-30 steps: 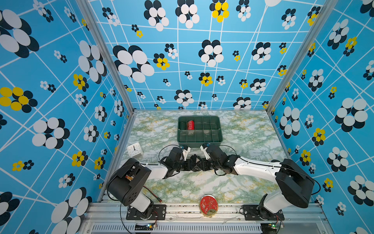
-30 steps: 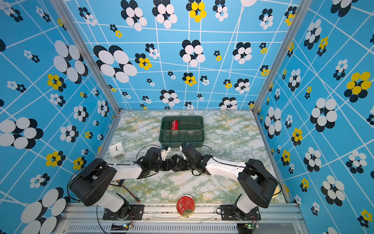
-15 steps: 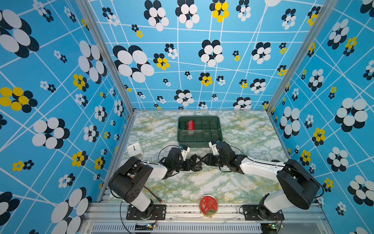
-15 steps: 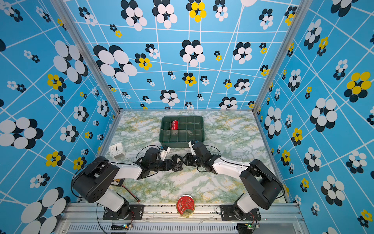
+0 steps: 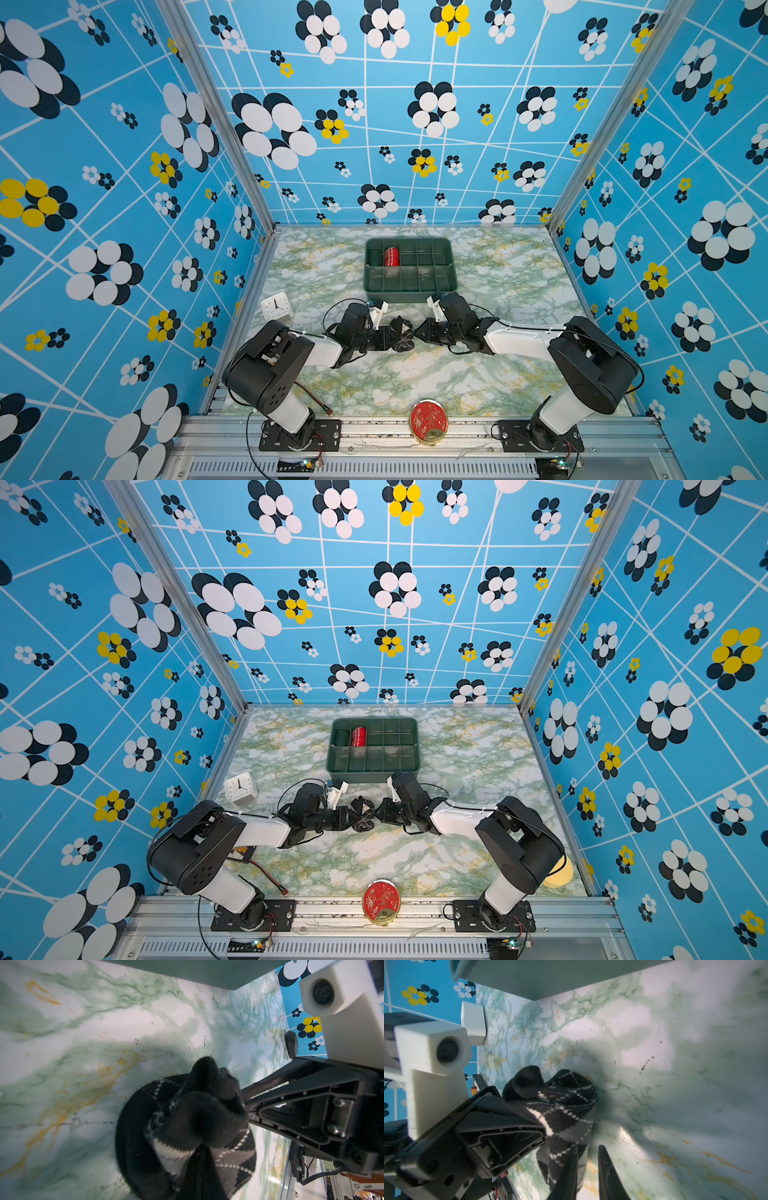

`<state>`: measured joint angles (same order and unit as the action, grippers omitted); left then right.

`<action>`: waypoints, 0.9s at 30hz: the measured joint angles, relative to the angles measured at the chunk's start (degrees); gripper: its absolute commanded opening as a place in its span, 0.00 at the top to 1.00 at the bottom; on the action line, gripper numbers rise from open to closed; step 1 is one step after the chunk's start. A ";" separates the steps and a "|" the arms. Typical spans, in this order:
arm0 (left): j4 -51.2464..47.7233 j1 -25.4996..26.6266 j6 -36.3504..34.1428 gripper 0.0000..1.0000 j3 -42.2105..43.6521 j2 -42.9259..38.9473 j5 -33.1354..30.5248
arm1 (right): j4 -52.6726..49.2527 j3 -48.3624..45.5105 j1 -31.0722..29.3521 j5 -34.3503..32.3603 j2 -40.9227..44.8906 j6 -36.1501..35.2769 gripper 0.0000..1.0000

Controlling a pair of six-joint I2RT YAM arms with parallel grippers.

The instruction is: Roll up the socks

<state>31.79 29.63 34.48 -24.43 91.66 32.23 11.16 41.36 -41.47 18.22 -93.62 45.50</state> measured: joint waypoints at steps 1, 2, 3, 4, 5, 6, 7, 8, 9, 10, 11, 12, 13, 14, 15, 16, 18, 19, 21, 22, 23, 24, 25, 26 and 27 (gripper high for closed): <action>0.00 0.00 0.00 1.00 0.00 0.00 -0.02 | 0.02 0.07 0.00 0.20 -0.09 0.00 0.80; -0.02 0.00 0.00 1.00 0.00 0.00 -0.02 | 0.02 0.17 -0.02 0.37 -0.17 0.00 0.80; -0.02 0.00 0.00 1.00 0.00 0.00 -0.02 | 0.04 0.28 -0.07 0.55 -0.31 -0.02 0.80; -0.02 0.00 0.00 1.00 0.00 0.00 -0.02 | 0.02 0.46 -0.13 0.63 -0.42 -0.02 0.80; -0.07 -0.02 0.00 1.00 0.00 -0.04 -0.02 | 0.04 0.68 -0.20 0.81 -0.63 -0.04 0.80; -0.15 -0.07 0.00 1.00 0.02 -0.11 -0.02 | 0.07 1.01 -0.37 0.94 -0.94 -0.07 0.80; -0.24 -0.15 0.00 1.00 0.02 -0.15 -0.02 | 0.07 1.27 -0.52 1.07 -1.18 -0.07 0.80; -0.37 -0.28 0.00 1.00 0.07 -0.28 -0.04 | 0.09 1.62 -0.74 1.22 -1.51 -0.07 0.80; -0.55 -0.46 0.00 1.00 0.15 -0.44 -0.04 | 0.20 1.97 -0.94 1.36 -1.86 -0.07 0.80; -0.68 -0.63 0.00 1.00 0.24 -0.63 -0.04 | 0.22 2.32 -1.11 1.46 -2.19 -0.09 0.80; -0.87 -0.76 -0.02 1.00 0.35 -0.81 -0.09 | 0.24 2.62 -1.29 1.51 -2.51 -0.09 0.80; -1.27 -0.90 -0.02 1.00 0.39 -1.07 -0.11 | 0.26 2.91 -1.42 1.64 -2.78 -0.15 0.80; -1.60 -0.96 -0.02 1.00 0.37 -1.27 -0.22 | 0.28 3.10 -1.55 1.68 -2.95 -0.22 0.80; -2.03 -1.03 -0.02 1.00 0.39 -1.49 -0.35 | 0.31 3.26 -1.68 1.75 -3.02 -0.24 0.80; -2.49 -1.07 -0.02 1.00 0.39 -1.75 -0.52 | 0.35 3.39 -1.79 1.84 -3.04 -0.24 0.80; -2.99 -1.14 -0.02 1.00 0.37 -1.95 -0.74 | 0.46 3.52 -1.92 1.86 -3.04 -0.24 0.80; -3.72 -1.18 -0.02 1.00 0.35 -2.27 -1.14 | 0.59 3.76 -2.16 1.88 -3.08 -0.26 0.80; -4.09 -1.18 0.00 1.00 0.31 -2.36 -1.36 | 0.74 3.80 -2.29 1.88 -3.10 -0.26 0.80; -4.59 -1.18 0.02 1.00 0.22 -2.38 -1.60 | 1.07 3.80 -2.56 1.88 -3.10 -0.26 0.80; -4.74 -1.18 0.02 1.00 0.20 -2.38 -1.64 | 1.14 3.82 -2.67 1.88 -3.10 -0.28 0.80; -4.94 -1.18 0.04 1.00 0.13 -2.38 -1.75 | 1.11 3.91 -2.78 1.86 -3.10 -0.28 0.80; -5.14 -1.18 0.07 1.00 0.04 -2.38 -1.81 | 1.11 4.04 -2.80 1.86 -3.10 -0.31 0.80; -5.29 -1.18 0.20 1.00 -0.02 -2.38 -1.81 | 1.14 4.13 -2.84 1.86 -3.10 -0.44 0.80; -5.42 -1.18 0.22 1.00 -0.04 -2.38 -1.84 | 1.14 4.15 -2.89 1.86 -3.10 -0.46 0.80; -5.49 -1.18 0.24 1.00 -0.07 -2.38 -1.84 | 1.14 4.17 -2.93 1.86 -3.10 -0.48 0.79</action>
<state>26.30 28.45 34.72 -24.49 89.27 30.39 12.29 45.54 -44.40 20.08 -96.73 45.01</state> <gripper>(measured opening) 0.045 0.204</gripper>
